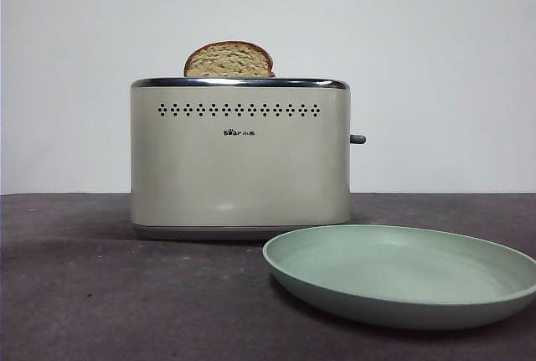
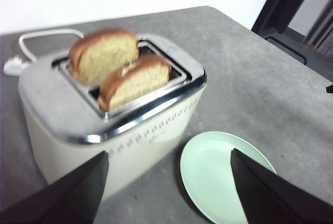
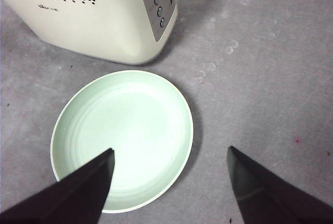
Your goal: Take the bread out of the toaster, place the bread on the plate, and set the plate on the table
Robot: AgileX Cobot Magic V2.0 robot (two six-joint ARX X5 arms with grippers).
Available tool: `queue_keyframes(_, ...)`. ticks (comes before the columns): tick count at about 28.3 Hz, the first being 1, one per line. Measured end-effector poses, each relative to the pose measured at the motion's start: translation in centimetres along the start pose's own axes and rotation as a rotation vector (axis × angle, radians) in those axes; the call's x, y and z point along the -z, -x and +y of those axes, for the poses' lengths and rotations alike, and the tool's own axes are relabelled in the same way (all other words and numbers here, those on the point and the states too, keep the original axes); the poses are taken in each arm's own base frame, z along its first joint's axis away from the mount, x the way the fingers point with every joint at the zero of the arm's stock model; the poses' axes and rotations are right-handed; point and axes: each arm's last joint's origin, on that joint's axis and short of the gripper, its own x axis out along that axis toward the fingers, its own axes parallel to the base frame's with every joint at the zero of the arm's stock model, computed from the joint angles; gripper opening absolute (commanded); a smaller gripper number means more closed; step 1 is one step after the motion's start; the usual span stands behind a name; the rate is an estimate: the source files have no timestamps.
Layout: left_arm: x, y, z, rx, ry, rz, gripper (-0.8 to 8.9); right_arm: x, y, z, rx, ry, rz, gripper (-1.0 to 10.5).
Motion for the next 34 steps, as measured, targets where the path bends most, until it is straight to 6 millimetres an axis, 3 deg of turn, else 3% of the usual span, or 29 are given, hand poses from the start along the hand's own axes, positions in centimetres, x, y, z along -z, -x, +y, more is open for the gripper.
queue_keyframes(16, -6.1, -9.5, 2.9, 0.052, -0.142, 0.068, 3.88, 0.0, 0.0, 0.0, 0.000, 0.000, 0.000, 3.5)
queue_keyframes(25, -5.0, -14.7, 3.1, 0.049, -0.237, 0.170, 3.88, 0.0, 0.0, 0.0, 0.000, 0.000, 0.000, 3.5)
queue_keyframes(34, -3.7, -17.6, 2.8, 0.004, -0.356, 0.241, 3.88, 0.1, 0.0, 0.0, 0.000, -0.004, 0.011, 3.5)
